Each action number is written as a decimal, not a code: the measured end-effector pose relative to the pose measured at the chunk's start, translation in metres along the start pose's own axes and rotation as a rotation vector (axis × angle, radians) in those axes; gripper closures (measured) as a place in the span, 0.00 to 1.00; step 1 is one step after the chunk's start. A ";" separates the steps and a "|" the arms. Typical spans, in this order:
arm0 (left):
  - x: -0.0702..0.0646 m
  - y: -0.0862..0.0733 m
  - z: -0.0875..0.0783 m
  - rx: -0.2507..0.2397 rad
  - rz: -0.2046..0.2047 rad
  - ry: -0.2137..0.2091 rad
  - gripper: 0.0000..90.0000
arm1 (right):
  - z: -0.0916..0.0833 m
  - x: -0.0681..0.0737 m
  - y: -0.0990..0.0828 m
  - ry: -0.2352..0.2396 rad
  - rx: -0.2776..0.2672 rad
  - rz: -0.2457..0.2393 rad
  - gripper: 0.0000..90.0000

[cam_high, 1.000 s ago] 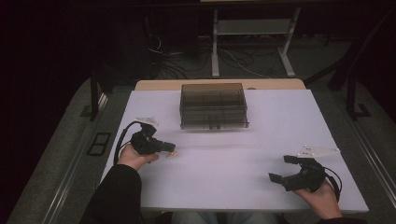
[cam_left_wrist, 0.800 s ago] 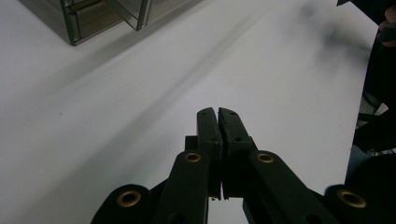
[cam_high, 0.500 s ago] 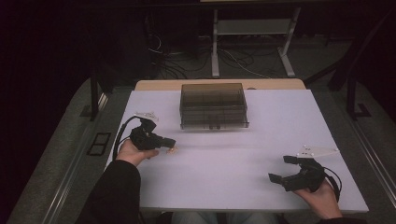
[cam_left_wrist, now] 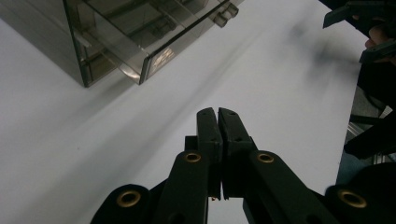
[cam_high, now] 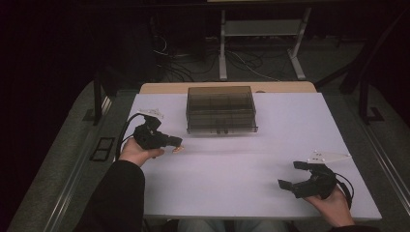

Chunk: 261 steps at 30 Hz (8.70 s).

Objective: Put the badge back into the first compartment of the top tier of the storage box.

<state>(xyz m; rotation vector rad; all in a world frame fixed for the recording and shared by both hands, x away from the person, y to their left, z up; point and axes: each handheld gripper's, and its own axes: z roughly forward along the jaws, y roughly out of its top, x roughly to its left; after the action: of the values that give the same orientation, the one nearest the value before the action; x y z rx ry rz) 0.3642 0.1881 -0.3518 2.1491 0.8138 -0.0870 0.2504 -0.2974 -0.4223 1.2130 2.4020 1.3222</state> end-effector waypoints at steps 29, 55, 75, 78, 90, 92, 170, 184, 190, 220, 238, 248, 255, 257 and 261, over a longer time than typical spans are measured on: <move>-0.009 0.043 0.002 0.005 0.058 0.010 0.97 | -0.001 0.000 0.000 0.001 0.000 0.006 0.00; -0.006 0.078 -0.002 -0.007 0.075 0.039 0.97 | -0.002 0.000 0.000 0.002 -0.001 0.009 0.00; 0.009 0.093 0.012 -0.075 0.057 0.068 0.97 | -0.002 0.000 -0.001 0.004 0.001 0.008 0.00; 0.011 0.093 0.014 -0.078 0.055 0.067 0.97 | -0.003 0.000 -0.001 0.003 0.002 0.009 0.00; 0.020 0.094 0.032 -0.079 0.052 0.060 0.97 | -0.003 -0.001 -0.002 0.005 0.002 0.008 0.00; 0.022 0.095 0.035 -0.078 0.053 0.058 0.97 | -0.003 -0.001 -0.002 0.006 0.002 0.005 0.00; 0.024 0.059 0.026 -0.149 -0.008 0.025 0.17 | -0.002 0.003 -0.003 0.017 0.006 -0.009 0.00; 0.006 0.042 0.025 -0.165 0.037 0.088 0.00 | -0.002 0.003 -0.003 0.015 0.006 -0.007 0.00; 0.000 0.033 0.026 -0.168 0.047 0.090 0.00 | -0.002 0.003 -0.004 0.016 0.009 -0.003 0.00; -0.016 -0.006 0.027 -0.190 0.044 0.073 0.00 | 0.000 0.004 -0.004 0.018 0.016 -0.006 0.00; -0.031 -0.035 0.028 -0.215 0.047 0.051 0.00 | 0.001 0.005 -0.004 0.017 0.024 -0.006 0.00; -0.036 -0.052 0.032 -0.229 0.035 0.057 0.00 | 0.001 0.005 -0.004 0.016 0.023 -0.007 0.00; -0.037 -0.069 0.036 -0.236 0.002 0.070 0.00 | 0.001 0.005 -0.004 0.016 0.024 -0.006 0.00; -0.037 -0.074 0.037 -0.239 -0.002 0.072 0.00 | 0.001 0.005 -0.004 0.016 0.024 -0.007 0.00; -0.037 -0.085 0.040 -0.246 -0.006 0.071 0.00 | 0.001 0.005 -0.004 0.016 0.024 -0.008 0.00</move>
<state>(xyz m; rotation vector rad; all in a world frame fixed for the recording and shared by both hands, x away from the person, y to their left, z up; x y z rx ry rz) 0.2940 0.1791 -0.4239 1.9266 0.8268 0.0836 0.2452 -0.2945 -0.4241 1.2024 2.4378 1.3090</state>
